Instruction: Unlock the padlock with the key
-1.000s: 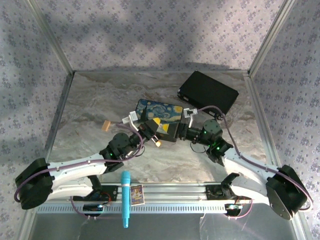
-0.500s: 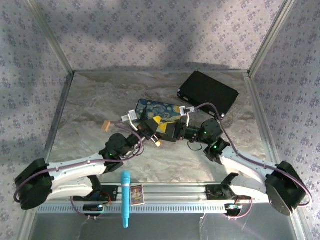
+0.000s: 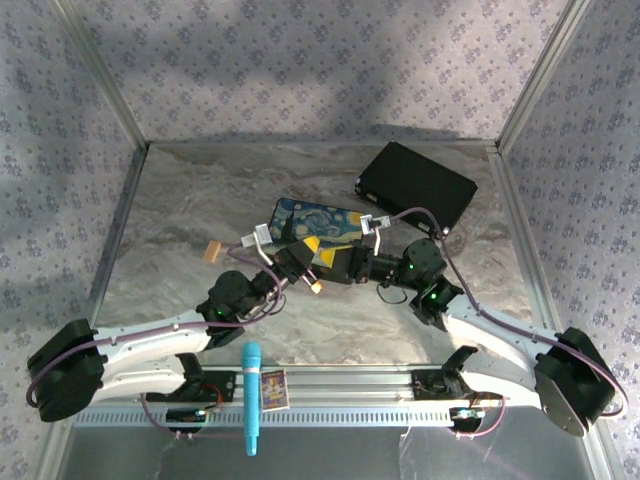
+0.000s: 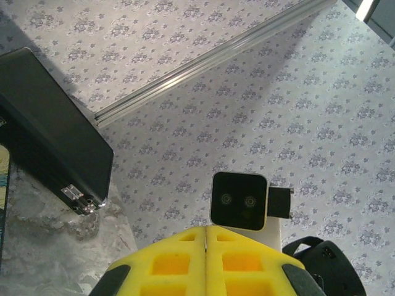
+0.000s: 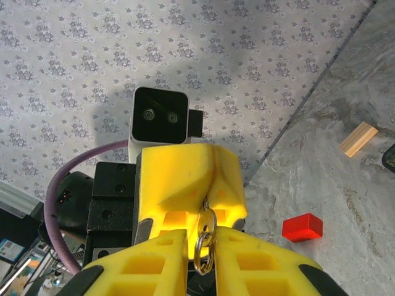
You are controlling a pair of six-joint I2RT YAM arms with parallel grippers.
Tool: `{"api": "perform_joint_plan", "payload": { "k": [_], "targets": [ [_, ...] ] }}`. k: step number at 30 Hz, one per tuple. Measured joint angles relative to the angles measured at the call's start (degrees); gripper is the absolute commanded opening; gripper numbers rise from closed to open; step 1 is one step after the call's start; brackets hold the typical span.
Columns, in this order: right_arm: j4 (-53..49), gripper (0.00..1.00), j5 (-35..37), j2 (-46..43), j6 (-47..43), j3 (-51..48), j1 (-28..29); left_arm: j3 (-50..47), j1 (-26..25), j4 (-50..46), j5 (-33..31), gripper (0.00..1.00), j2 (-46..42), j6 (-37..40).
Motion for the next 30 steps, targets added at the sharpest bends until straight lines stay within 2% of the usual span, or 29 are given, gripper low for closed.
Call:
{"api": "perform_joint_plan", "payload": {
  "k": [9, 16, 19, 20, 22, 23, 24, 30],
  "targets": [
    [2.2, 0.15, 0.3, 2.3, 0.0, 0.0, 0.3, -0.3, 0.0, -0.1, 0.0, 0.0, -0.1, -0.1],
    [2.8, 0.02, 1.1, 2.7, 0.6, 0.0, 0.3, -0.3, 0.4, 1.5, -0.8, 0.0, 1.1, -0.5],
    [3.0, 0.0, 1.2, 2.7, 0.9, -0.1, 0.3, -0.3, 0.4, 1.3, -1.1, 0.0, 0.9, -0.5],
    [3.0, 0.0, 1.2, 2.7, 0.9, -0.2, 0.3, -0.4, 0.3, 0.7, -1.1, 0.13, 0.4, -0.5],
    [3.0, 0.0, 1.2, 2.4, 0.8, -0.6, 0.3, -0.4, 0.3, -2.1, -1.2, 0.66, -1.4, 0.0],
    [2.6, 0.0, 1.2, 2.0, 0.7, -0.9, 0.3, -0.4, 0.3, -3.5, -1.3, 0.87, -2.5, 0.3],
    [1.8, 0.0, 1.3, 1.6, 0.4, -1.0, 0.2, -0.4, 0.3, -5.1, -1.4, 0.99, -4.1, 1.0],
    [-5.4, 0.0, 2.4, -2.3, -3.1, -1.2, 0.1, 0.2, 0.3, -15.9, -3.9, 1.0, -14.6, 5.0]
  ]
}}
